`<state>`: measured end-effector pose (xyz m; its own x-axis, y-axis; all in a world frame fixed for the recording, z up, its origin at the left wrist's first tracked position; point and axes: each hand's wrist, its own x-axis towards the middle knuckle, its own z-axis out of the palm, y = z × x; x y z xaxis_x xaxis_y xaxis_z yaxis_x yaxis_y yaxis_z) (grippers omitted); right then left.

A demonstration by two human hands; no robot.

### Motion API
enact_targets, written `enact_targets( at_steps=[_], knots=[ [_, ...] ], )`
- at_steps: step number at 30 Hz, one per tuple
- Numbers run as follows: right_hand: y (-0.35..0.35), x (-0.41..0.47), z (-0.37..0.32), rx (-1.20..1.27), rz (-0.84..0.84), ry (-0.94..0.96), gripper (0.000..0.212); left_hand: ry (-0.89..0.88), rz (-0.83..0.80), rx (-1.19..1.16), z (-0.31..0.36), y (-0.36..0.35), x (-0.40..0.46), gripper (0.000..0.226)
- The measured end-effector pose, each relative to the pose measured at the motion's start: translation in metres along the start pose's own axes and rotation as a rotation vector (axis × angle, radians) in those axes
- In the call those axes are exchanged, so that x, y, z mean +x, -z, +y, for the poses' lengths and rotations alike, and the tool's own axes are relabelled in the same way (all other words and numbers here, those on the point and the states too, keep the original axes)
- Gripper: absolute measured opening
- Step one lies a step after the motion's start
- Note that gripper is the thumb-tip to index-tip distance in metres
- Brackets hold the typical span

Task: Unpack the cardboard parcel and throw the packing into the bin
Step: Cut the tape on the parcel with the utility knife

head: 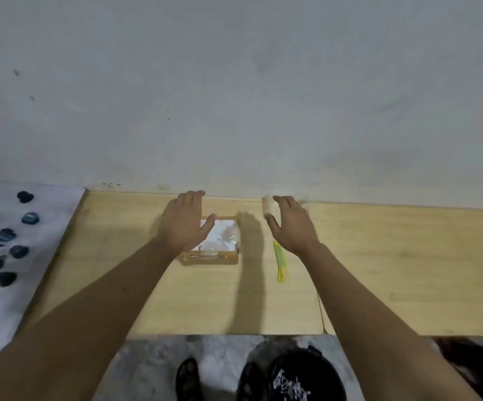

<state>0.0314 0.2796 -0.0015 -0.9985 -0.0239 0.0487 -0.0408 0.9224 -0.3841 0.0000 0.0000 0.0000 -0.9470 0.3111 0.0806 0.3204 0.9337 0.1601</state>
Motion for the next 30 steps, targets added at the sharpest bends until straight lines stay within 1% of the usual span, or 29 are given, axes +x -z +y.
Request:
enact_targets(
  at_steps=[1,3,5,8,10,12,15,19,21,24,25,27,30],
  knots=[
    [-0.012,-0.005,0.007,0.022,-0.018,-0.032,0.053,0.009,-0.070,-0.022,-0.003,-0.015,-0.001,0.072],
    [-0.036,-0.018,0.020,0.035,-0.031,-0.072,0.051,-0.017,-0.101,-0.049,-0.008,-0.039,-0.007,0.073],
    [-0.067,-0.033,0.038,0.027,-0.100,-0.128,0.049,-0.056,-0.043,-0.034,-0.014,-0.073,-0.012,0.070],
    [-0.102,-0.048,0.062,0.019,-0.182,-0.184,0.048,-0.072,-0.045,-0.011,-0.014,-0.101,-0.011,0.071],
    [-0.120,-0.056,0.076,0.030,-0.228,-0.250,0.046,-0.070,-0.092,0.009,-0.012,-0.116,-0.007,0.074],
    [-0.134,-0.062,0.082,0.056,-0.236,-0.299,0.044,-0.063,-0.120,0.006,-0.011,-0.125,-0.006,0.074],
    [-0.150,-0.066,0.085,0.126,-0.202,-0.360,0.045,-0.059,-0.109,-0.004,-0.015,-0.136,-0.004,0.074],
    [-0.160,-0.063,0.075,0.290,-0.139,-0.497,0.056,-0.089,-0.107,-0.015,-0.021,-0.138,-0.001,0.075],
    [-0.159,-0.059,0.068,0.364,-0.128,-0.522,0.055,-0.100,-0.106,-0.023,-0.023,-0.139,0.000,0.076],
    [-0.152,-0.053,0.055,0.510,-0.162,-0.541,0.052,-0.098,-0.123,-0.033,-0.024,-0.140,0.004,0.079],
    [-0.150,-0.050,0.048,0.581,-0.168,-0.544,0.052,-0.092,-0.130,-0.030,-0.024,-0.141,0.006,0.082],
    [-0.143,-0.046,0.033,0.804,-0.151,-0.550,0.053,-0.081,-0.150,-0.019,-0.023,-0.142,0.009,0.086],
    [-0.131,-0.040,0.014,1.047,-0.178,-0.563,0.071,-0.079,-0.159,0.016,-0.019,-0.143,0.009,0.087]
  ],
)
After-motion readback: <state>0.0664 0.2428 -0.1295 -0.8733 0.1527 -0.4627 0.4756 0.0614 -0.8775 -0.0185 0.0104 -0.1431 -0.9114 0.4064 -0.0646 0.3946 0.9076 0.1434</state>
